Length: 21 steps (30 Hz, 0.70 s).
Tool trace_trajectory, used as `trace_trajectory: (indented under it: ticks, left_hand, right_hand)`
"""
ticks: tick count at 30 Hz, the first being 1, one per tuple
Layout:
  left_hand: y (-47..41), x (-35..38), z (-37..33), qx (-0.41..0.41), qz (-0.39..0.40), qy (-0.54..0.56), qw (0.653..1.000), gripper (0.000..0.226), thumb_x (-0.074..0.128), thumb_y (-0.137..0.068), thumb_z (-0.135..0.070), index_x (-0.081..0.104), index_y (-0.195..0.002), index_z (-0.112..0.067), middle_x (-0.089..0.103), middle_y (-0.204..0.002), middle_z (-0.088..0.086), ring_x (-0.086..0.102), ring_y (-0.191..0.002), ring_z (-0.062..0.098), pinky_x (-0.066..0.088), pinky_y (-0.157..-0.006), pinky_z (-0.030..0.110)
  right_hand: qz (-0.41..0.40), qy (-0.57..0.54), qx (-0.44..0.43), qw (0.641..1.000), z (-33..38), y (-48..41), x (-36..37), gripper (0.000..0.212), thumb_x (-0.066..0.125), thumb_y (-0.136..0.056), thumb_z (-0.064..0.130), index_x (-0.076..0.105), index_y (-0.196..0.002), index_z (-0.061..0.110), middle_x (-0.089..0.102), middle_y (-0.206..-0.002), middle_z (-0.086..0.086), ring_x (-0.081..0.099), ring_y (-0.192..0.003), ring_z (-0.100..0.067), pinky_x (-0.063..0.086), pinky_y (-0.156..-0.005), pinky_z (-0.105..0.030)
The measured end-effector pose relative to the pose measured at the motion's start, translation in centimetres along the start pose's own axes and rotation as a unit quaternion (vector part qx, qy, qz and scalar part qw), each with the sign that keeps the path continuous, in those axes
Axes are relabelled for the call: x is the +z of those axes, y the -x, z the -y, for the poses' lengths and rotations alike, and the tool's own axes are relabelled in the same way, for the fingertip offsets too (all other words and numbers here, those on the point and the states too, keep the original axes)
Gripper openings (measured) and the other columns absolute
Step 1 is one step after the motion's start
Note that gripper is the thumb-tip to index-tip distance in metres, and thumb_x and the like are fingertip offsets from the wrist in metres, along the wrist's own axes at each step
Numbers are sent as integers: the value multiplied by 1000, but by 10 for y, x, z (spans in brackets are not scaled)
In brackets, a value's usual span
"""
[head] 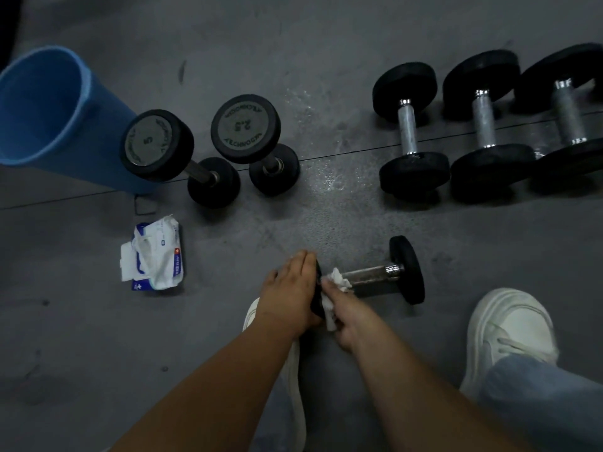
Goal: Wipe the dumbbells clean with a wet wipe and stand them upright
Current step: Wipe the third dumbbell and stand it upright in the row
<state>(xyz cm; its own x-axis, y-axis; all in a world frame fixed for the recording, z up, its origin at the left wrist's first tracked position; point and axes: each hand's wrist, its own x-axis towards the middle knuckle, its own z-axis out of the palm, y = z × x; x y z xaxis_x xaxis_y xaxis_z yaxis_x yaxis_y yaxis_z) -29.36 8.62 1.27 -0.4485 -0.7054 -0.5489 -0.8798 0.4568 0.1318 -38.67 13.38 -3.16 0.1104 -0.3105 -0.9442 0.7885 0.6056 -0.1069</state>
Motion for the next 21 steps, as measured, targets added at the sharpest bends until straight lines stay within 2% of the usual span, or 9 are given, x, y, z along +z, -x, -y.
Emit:
trace_trajectory:
  ticks: [3, 4, 8, 11, 13, 16, 18, 19, 21]
  left_hand:
    - [1, 1, -2, 1, -4, 11, 1000, 109, 72, -74, -52, 8, -154, -17, 8, -163, 4, 25, -146, 20, 23, -114, 37]
    - [1, 1, -2, 0, -9, 15, 1000, 106, 71, -74, -52, 9, -154, -17, 9, -163, 4, 27, -145, 20, 24, -113, 37]
    - [0, 1, -2, 4, -13, 24, 1000, 99, 68, -77, -47, 12, -153, -17, 10, -163, 2, 29, -144, 20, 24, -112, 37]
    - [0, 1, -1, 8, -17, 29, 999, 98, 72, -76, -44, 15, -151, -18, 12, -162, 1, 27, -144, 17, 23, -111, 34]
    - [0, 0, -1, 10, -15, 25, 1000, 101, 74, -75, -45, 14, -152, -17, 10, -163, 1, 24, -146, 17, 21, -113, 35]
    - [-1, 1, -1, 8, -11, 24, 1000, 102, 72, -78, -42, 10, -154, -17, 7, -164, 2, 21, -148, 17, 21, -115, 37]
    - [0, 4, 0, 10, -26, 23, 999, 93, 67, -84, -39, 10, -155, -18, 8, -163, 1, 25, -146, 17, 23, -114, 35]
    - [-1, 6, 0, 11, -36, 23, 999, 89, 63, -87, -38, 10, -155, -18, 9, -163, 0, 27, -145, 16, 25, -113, 35]
    - [-1, 8, 1, 10, -47, 29, 998, 81, 57, -92, -37, 10, -155, -18, 9, -164, 0, 28, -145, 16, 25, -113, 35]
  right_hand:
    - [-27, -8, -16, 999, 8, -10, 3, 9, 62, -94, 16, 63, -85, 16, 70, -68, 5, 64, -62, -1, 51, -70, -14]
    - [-43, -2, -25, 999, 9, -13, 4, 14, 62, -94, 13, 59, -81, 16, 65, -68, 5, 60, -62, -2, 50, -70, -14]
    - [-33, -31, -26, 999, 18, 1, 2, 17, 56, -96, 9, 58, -80, 14, 57, -62, 1, 55, -50, -6, 44, -40, -16]
    - [-55, -99, -49, 992, 15, 9, -2, 10, 55, -97, 12, 63, -93, 8, 64, -79, -6, 60, -67, -14, 52, -55, -24]
    - [-115, -55, -83, 988, 6, 5, 1, 11, 58, -94, 10, 66, -99, 4, 67, -83, -8, 63, -71, -17, 52, -63, -28]
    - [-155, 35, -155, 975, -5, 6, 8, 6, 62, -90, 5, 66, -93, 9, 68, -81, -10, 63, -66, -17, 50, -54, -24]
    - [-183, 172, -273, 929, -14, 11, 5, 12, 61, -90, 5, 66, -91, 17, 68, -95, -10, 63, -76, -16, 54, -68, -27]
    - [-176, 255, -332, 891, -19, 14, 1, 19, 58, -92, 5, 68, -98, 20, 64, -104, -4, 60, -85, -13, 50, -77, -20]
    - [-133, 390, -402, 818, -23, 24, -2, 31, 50, -94, 4, 66, -116, 18, 51, -111, 4, 50, -95, -8, 37, -78, -2]
